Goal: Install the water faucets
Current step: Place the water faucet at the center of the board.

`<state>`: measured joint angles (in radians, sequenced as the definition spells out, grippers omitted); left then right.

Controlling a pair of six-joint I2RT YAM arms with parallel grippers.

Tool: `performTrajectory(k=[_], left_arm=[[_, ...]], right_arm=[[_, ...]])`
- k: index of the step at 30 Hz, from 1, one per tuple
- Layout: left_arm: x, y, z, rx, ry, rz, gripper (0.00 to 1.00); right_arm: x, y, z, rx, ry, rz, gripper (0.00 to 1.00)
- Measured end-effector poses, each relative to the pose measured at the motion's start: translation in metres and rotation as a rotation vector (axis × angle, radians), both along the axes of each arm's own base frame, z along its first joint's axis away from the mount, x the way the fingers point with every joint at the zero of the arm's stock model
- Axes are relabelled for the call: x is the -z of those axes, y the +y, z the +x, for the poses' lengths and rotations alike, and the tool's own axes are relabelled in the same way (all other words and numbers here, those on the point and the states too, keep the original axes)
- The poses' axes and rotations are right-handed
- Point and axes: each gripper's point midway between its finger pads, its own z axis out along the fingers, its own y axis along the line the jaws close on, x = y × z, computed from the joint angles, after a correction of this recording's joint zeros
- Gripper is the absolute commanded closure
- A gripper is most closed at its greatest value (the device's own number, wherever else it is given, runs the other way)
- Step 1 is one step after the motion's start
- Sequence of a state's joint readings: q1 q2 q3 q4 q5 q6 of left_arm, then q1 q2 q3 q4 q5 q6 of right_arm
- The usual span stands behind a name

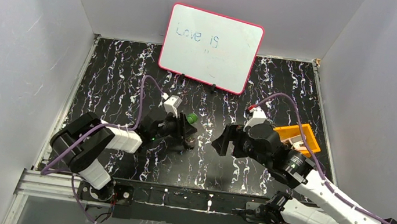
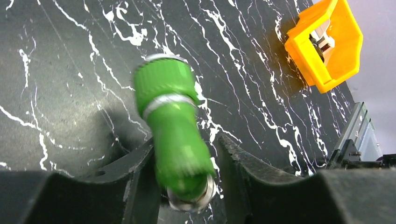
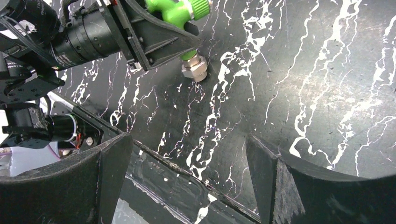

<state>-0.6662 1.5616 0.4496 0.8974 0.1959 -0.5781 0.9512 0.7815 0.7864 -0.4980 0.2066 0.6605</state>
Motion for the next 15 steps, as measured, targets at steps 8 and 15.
performTrajectory(k=[8,15], left_arm=[[0.008,0.019,-0.012,-0.036,0.018,0.002,0.26],[0.007,0.037,-0.019,-0.092,0.019,-0.014,0.17]], right_arm=[[0.007,0.006,0.000,-0.018,0.023,-0.014,0.01],[0.006,0.009,0.000,-0.018,0.025,-0.002,0.02]])
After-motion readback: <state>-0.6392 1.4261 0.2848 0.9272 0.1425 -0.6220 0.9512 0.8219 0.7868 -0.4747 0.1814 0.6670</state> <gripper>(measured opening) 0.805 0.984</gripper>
